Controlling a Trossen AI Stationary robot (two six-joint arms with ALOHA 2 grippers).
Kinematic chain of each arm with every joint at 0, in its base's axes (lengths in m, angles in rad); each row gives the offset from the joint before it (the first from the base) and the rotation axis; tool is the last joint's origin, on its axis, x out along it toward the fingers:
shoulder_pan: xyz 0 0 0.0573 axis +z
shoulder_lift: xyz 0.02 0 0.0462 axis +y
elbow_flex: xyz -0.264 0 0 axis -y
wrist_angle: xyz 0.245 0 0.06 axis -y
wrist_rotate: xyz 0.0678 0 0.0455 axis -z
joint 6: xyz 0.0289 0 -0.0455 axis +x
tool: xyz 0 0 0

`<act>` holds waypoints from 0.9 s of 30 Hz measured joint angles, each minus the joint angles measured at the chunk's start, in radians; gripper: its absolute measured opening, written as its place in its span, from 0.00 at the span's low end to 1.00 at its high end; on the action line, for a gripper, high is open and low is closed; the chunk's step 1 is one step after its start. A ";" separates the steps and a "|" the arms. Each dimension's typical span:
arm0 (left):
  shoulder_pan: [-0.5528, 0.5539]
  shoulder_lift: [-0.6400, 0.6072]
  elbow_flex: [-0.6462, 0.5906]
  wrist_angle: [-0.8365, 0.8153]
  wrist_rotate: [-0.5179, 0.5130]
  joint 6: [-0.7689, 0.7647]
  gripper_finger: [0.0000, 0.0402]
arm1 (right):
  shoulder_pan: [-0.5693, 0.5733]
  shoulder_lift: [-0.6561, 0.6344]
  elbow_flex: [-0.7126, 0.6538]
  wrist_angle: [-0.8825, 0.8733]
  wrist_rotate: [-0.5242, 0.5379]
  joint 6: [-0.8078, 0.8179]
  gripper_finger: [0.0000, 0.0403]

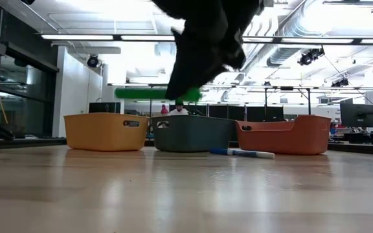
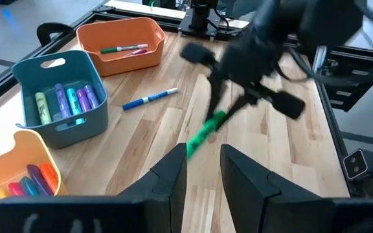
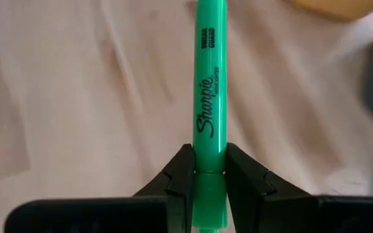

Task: Pick & Place Markers
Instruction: Put the green highlighter pen into the blue bin

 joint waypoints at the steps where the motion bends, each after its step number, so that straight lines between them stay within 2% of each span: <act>1: 0.000 0.000 0.000 0.000 0.000 0.000 0.23 | -0.008 -0.013 0.001 -0.016 0.007 -0.007 0.13; 8: 0.000 0.000 0.000 0.002 -0.003 -0.008 0.23 | -0.087 -0.120 0.002 -0.153 0.024 -0.033 0.13; 13: 0.000 0.000 0.000 0.006 -0.004 -0.008 0.23 | -0.168 -0.183 0.002 -0.284 -0.018 -0.120 0.13; 20: 0.000 0.000 0.000 0.022 -0.040 -0.016 0.23 | -0.301 -0.220 0.002 -0.438 -0.095 -0.464 0.13; 23: 0.000 0.000 0.000 0.022 -0.076 -0.042 0.23 | -0.360 -0.221 0.002 -0.460 -0.127 -0.637 0.13; 27: 0.000 0.000 0.000 0.022 -0.134 -0.068 0.23 | -0.434 -0.221 0.002 -0.443 -0.118 -0.849 0.13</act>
